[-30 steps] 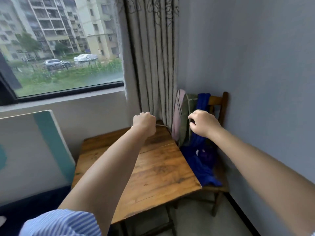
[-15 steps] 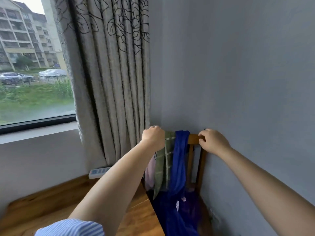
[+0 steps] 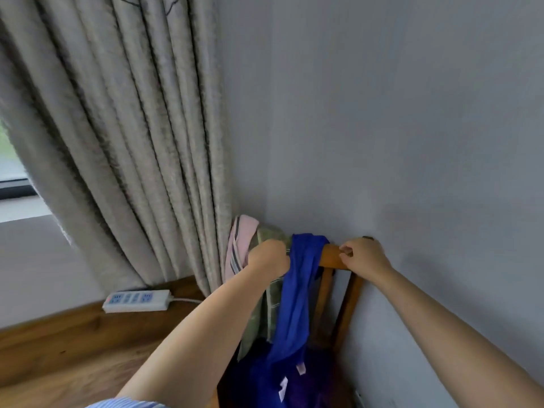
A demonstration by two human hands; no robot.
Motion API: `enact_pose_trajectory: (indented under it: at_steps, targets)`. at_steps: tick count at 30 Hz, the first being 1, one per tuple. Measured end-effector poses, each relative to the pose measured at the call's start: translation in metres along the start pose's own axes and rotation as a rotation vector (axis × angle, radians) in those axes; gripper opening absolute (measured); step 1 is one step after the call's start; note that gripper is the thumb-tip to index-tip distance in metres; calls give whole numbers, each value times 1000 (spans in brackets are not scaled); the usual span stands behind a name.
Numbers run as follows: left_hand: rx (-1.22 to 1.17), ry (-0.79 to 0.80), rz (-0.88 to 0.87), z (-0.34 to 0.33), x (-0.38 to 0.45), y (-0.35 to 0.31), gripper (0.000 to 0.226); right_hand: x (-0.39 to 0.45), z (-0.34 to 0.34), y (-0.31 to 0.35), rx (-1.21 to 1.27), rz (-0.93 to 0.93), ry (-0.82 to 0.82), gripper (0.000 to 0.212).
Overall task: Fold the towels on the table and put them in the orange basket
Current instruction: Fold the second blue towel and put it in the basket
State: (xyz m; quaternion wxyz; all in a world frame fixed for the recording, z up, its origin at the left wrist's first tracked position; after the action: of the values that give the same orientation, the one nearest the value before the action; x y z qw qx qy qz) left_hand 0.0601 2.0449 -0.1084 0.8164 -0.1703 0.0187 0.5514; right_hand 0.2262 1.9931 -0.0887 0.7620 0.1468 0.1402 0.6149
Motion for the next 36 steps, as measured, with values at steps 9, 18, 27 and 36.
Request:
enact_pose_trajectory:
  at_steps: [9, 18, 27, 36]
  targets:
    - [-234, -17, 175, -47, 66, 7, 37, 82, -58, -23, 35, 211, 132, 38]
    - [-440, -142, 275, -52, 81, 20, 41, 100, -64, -27, 278, 254, 1, 34]
    - [-497, -393, 328, 5, 61, 69, 24, 108, -38, 7, 249, 407, -179, 14]
    - [-438, -407, 455, 18, 38, 120, 26, 114, -65, -12, -18, 59, -32, 36]
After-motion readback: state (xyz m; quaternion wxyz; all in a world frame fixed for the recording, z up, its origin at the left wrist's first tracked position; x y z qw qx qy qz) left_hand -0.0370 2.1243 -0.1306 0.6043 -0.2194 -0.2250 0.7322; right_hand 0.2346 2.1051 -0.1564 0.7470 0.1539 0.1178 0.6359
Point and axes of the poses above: each hand's wrist, its own x-axis towards the middle knuckle, its own z-axis out of the back of the hand, y = z × x, the point moved 10 cm from there along x, towards the middle knuckle, and after that the axes turned 5 degrees about y, right-handed, at the moved point
